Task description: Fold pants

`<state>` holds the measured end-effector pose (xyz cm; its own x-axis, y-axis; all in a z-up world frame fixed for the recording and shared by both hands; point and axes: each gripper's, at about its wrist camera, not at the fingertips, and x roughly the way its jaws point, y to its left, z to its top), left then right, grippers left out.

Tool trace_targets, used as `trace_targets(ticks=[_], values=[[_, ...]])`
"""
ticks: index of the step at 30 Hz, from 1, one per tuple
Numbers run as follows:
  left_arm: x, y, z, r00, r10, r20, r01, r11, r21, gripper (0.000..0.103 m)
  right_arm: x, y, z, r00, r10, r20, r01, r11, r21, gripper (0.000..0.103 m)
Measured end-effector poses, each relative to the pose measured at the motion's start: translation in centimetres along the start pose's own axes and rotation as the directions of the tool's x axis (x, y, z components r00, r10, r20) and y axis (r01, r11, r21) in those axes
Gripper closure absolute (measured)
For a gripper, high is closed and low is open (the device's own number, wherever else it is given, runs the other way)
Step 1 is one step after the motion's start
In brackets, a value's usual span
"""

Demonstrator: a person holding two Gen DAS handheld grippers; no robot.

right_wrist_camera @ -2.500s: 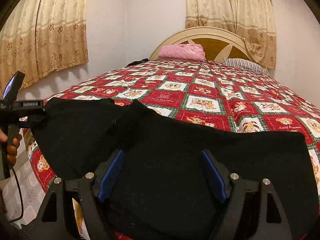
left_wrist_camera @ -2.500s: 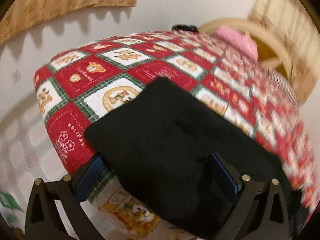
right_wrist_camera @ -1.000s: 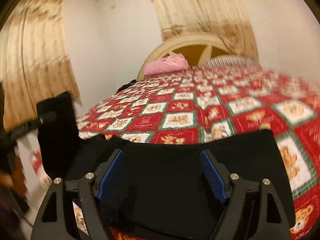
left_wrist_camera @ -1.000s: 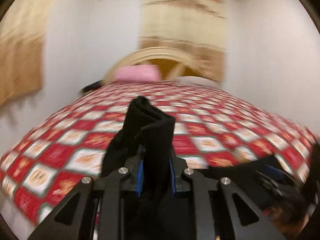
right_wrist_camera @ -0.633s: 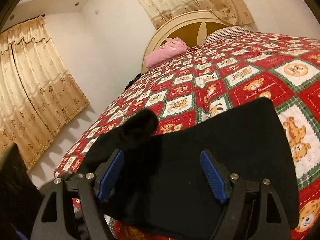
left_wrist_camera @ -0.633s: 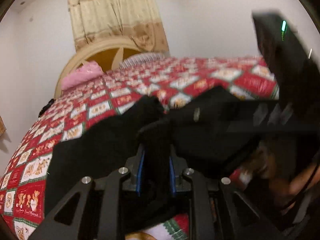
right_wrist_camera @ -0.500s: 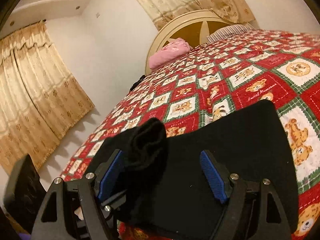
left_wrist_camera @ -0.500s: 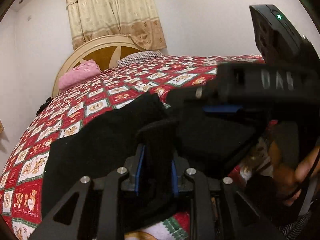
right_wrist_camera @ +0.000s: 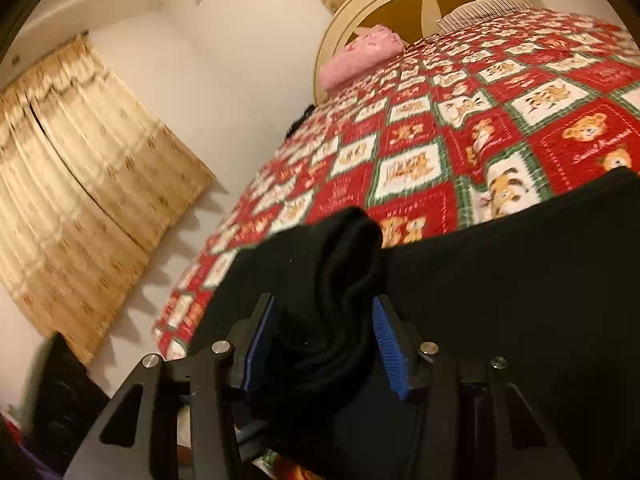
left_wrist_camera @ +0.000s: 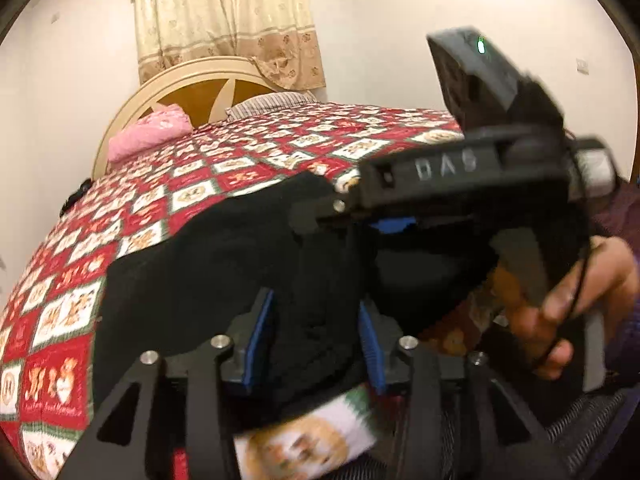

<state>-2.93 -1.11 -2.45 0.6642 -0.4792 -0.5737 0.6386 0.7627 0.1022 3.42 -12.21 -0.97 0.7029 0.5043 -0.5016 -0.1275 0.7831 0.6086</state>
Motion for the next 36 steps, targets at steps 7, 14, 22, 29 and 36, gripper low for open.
trace_targets(ticks=[7,14,22,29,36], values=[[-3.6,3.3,0.2,0.997,0.066,0.043,-0.062,0.993,-0.104,0.045,-0.6,-0.7,0.2,0.997,-0.064,0.042,0.063,0.998,0.026,0.051],[-3.4,8.8,0.4,0.986,0.166,0.023,-0.151,0.938,-0.313,0.029,0.3,1.3,-0.6,0.994,-0.106,0.018,0.107,0.992,-0.065,0.046],[-0.3,12.2,-1.4,0.946,0.235,-0.223,-0.311,0.847,-0.431,0.025,0.5,3.6,-2.0,0.982,-0.180,0.052,0.187,0.943,-0.274,0.072],[0.3,12.3,-1.5,0.910,0.285,-0.301,-0.391,0.830,-0.399,0.025,-0.9,6.2,-1.4,0.981,-0.165,0.101,0.192,0.900,-0.393,0.082],[0.0,12.0,-0.2,0.902,0.316,-0.294,-0.411,0.836,-0.363,0.025,-5.4,6.6,2.7,0.994,-0.068,0.087,0.100,0.891,-0.443,0.082]])
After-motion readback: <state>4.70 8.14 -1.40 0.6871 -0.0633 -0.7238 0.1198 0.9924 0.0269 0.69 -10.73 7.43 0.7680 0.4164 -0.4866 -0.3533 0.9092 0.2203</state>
